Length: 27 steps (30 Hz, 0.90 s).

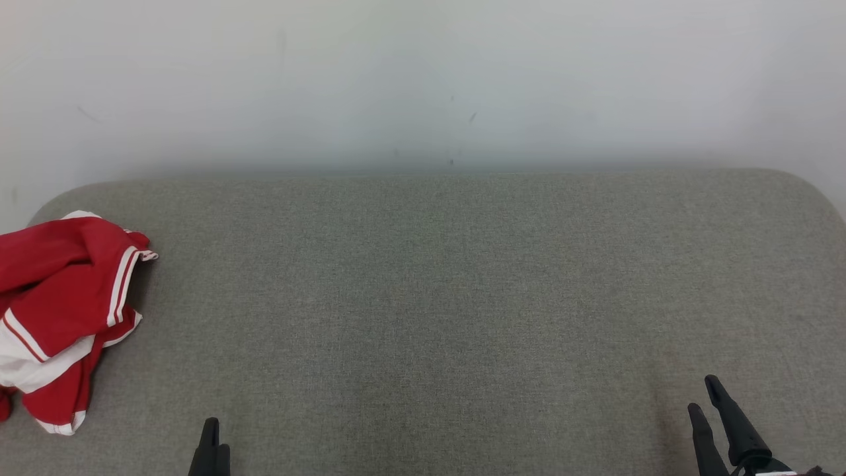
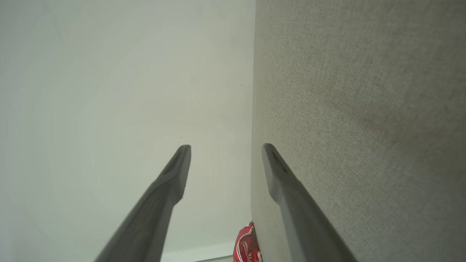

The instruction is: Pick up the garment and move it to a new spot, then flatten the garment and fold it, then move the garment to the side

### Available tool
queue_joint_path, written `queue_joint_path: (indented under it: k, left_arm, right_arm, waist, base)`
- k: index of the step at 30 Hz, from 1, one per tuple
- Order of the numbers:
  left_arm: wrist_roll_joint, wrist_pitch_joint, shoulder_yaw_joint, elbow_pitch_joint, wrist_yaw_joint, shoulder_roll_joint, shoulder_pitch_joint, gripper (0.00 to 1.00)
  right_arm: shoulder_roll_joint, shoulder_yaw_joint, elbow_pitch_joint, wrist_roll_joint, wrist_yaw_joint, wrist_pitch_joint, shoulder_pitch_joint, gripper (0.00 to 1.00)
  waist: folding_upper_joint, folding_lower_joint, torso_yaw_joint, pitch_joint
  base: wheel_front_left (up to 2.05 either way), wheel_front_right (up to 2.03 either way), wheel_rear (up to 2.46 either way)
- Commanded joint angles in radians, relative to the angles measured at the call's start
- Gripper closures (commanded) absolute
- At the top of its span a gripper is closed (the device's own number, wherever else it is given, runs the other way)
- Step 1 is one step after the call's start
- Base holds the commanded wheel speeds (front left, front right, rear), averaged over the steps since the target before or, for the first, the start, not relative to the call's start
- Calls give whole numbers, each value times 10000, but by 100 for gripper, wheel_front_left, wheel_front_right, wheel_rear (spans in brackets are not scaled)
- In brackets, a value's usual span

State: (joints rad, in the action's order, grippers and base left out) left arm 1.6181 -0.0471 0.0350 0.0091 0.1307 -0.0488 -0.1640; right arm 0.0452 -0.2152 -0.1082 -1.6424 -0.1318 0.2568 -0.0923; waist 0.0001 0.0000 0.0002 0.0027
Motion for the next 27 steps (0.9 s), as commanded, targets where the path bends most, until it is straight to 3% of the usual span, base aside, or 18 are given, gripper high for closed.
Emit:
queue_joint_path:
  k: [1,13,27]
  left_arm:
    - [-69,-90,11,-139,0,-5,91,0]
    - [-1014,-404,-34,-71,0,-7,312,0]
    - [-3967,-749,-458,-60,-37,-11,600,0]
  right_arm:
    - [27,168,163,112,1,-176,96,0]
    - [33,756,110,1028,2,-932,239,0]
    - [40,1335,233,3622,5,-1769,406,0]
  waist:
    - [-1,0,2,4]
    - [-1,0,1,37]
    - [-1,0,7,95]
  base:
    - [0,0,0]
    - [0,0,0]
    - [0,0,0]
